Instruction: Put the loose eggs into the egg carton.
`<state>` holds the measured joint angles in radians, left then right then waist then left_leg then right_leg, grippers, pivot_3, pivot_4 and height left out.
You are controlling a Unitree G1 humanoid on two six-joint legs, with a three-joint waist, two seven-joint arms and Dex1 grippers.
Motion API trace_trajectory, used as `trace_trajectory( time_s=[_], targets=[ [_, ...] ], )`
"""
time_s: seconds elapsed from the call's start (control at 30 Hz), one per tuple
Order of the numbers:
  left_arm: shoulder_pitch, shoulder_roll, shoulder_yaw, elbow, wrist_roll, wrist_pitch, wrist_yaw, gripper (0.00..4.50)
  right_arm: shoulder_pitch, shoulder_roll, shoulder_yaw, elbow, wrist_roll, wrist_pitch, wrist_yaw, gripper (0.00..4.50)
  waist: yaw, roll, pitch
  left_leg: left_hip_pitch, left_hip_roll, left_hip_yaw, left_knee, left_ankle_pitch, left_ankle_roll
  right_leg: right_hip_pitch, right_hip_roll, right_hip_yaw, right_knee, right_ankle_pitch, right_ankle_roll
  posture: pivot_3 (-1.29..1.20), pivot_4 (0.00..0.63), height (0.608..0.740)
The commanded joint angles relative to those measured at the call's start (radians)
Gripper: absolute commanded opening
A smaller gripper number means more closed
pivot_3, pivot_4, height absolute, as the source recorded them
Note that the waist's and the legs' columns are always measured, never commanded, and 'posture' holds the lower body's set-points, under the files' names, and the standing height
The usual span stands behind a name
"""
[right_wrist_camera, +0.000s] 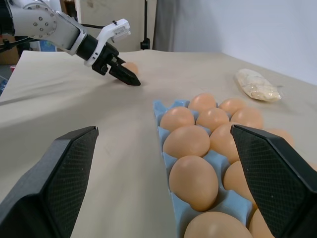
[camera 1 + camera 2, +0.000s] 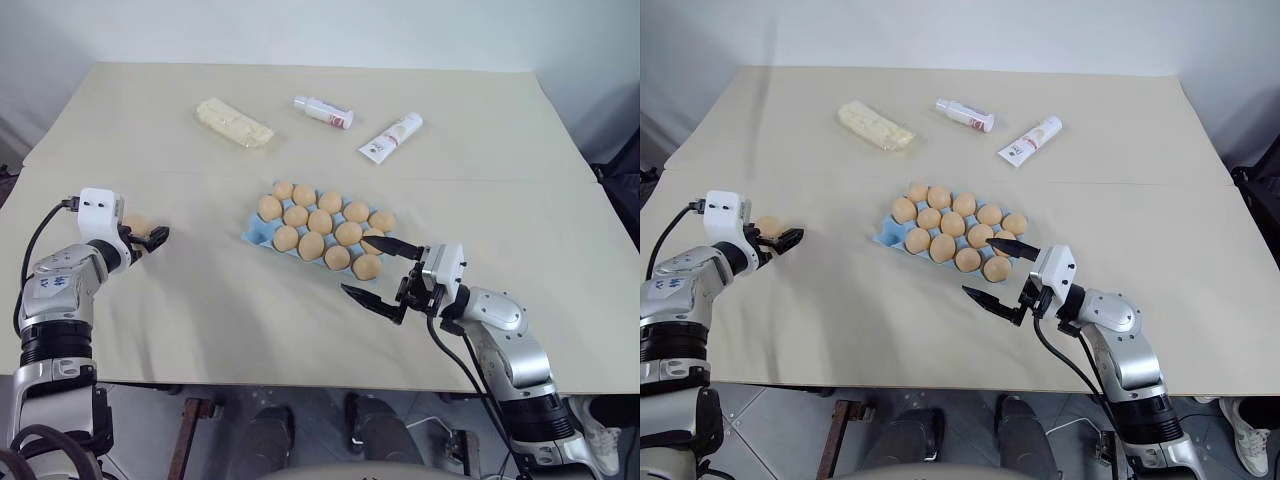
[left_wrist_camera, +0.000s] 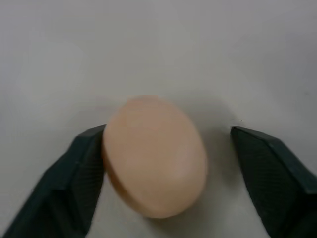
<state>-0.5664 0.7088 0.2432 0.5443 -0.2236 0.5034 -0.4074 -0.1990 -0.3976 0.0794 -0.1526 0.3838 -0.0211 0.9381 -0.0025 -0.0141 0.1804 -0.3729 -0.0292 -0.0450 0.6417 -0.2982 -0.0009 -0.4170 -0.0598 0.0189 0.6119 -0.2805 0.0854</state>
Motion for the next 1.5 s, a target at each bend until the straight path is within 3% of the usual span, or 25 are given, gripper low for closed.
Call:
trace_trajectory(
  time_s=[0.03, 0.13, 0.3, 0.5, 0.67, 0.83, 0.93, 1.1, 1.27, 1.5],
  targets=[
    [-0.018, 0.017, 0.006, 0.018, 0.016, -0.07, -0.025, 2.89, 0.001, 0.008, -0.002, -0.033, 0.007, -0.018, -0.007, 4.5, 0.0, 0.0, 0.0, 0.0, 0.0, 0.0, 0.0, 0.0, 0.0, 0.0, 0.0, 0.0, 0.0, 0.0, 0.0, 0.0, 0.15, 0.74],
    [-0.001, 0.01, 0.026, 0.001, 0.0, -0.171, -0.065, 2.03, 0.008, 0.01, -0.002, -0.029, 0.003, -0.026, -0.007, 4.5, 0.001, 0.0, 0.0, 0.0, 0.0, 0.0, 0.001, 0.0, 0.0, 0.0, 0.0, 0.0, 0.001, 0.0, 0.0, 0.0, 0.15, 0.74],
    [0.069, -0.009, 0.014, -0.106, -0.033, -0.36, -0.207, 2.03, 0.032, 0.001, -0.011, -0.04, 0.003, -0.029, -0.004, 4.5, 0.0, 0.0, 0.0, 0.0, 0.0, 0.0, 0.001, 0.0, 0.0, 0.0, 0.0, 0.001, 0.0, 0.0, 0.0, 0.0, 0.15, 0.74],
    [0.11, -0.072, -0.097, -0.31, -0.107, -0.402, -0.462, 2.03, 0.048, -0.034, -0.041, -0.048, 0.008, -0.024, -0.006, 4.5, 0.004, 0.0, 0.0, -0.002, 0.0, 0.0, 0.002, 0.0, 0.001, 0.0, -0.001, 0.0, -0.001, 0.0, 0.0, 0.0, 0.15, 0.74],
    [-0.003, -0.142, -0.22, -0.211, -0.042, -0.431, -0.536, 2.03, 0.062, -0.033, -0.044, -0.065, -0.002, -0.029, -0.037, 4.5, 0.003, 0.0, 0.0, -0.001, 0.0, 0.0, 0.004, 0.0, 0.001, 0.001, -0.001, 0.0, 0.002, 0.0, 0.0, 0.0, 0.15, 0.74],
    [-0.065, -0.162, -0.248, -0.087, -0.012, -0.474, -0.566, 2.03, 0.085, -0.017, -0.05, -0.1, -0.008, -0.048, -0.078, 4.5, -0.007, 0.0, 0.0, -0.001, 0.0, 0.002, 0.004, 0.0, 0.001, 0.0, 0.001, 0.001, 0.003, 0.0, 0.0, 0.0, 0.15, 0.74],
    [-0.074, -0.166, -0.234, -0.063, -0.021, -0.473, -0.568, 2.75, 0.096, -0.015, -0.047, -0.122, -0.007, -0.045, -0.094, 4.5, -0.002, 0.0, 0.0, -0.001, 0.0, 0.001, 0.004, 0.0, 0.001, -0.001, 0.001, 0.001, 0.004, 0.0, 0.0, 0.0, 0.15, 0.74],
    [-0.037, -0.137, -0.191, -0.11, -0.037, -0.483, -0.552, 4.35, 0.108, -0.018, -0.041, -0.139, -0.002, -0.039, -0.098, 4.5, 0.002, 0.0, 0.0, -0.001, -0.001, 0.001, 0.007, 0.001, 0.001, 0.0, 0.0, 0.001, 0.006, 0.0, 0.001, 0.0, 0.15, 0.74],
    [0.072, -0.055, -0.102, -0.233, -0.106, -0.451, -0.601, 4.35, 0.111, -0.038, -0.048, -0.125, 0.008, -0.031, -0.076, 4.5, -0.006, 0.0, 0.0, 0.0, 0.0, 0.002, 0.005, 0.001, 0.001, -0.001, 0.001, 0.003, 0.006, 0.0, 0.0, 0.0, 0.15, 0.74],
    [0.289, 0.072, -0.01, -0.268, -0.132, -0.576, -0.743, 4.43, 0.125, -0.111, -0.091, -0.088, 0.029, -0.03, -0.009, 4.5, -0.001, 0.001, 0.001, 0.001, 0.0, 0.002, 0.004, 0.0, 0.001, 0.0, -0.001, 0.003, 0.005, -0.001, -0.001, 0.0, 0.15, 0.74]
  ],
)
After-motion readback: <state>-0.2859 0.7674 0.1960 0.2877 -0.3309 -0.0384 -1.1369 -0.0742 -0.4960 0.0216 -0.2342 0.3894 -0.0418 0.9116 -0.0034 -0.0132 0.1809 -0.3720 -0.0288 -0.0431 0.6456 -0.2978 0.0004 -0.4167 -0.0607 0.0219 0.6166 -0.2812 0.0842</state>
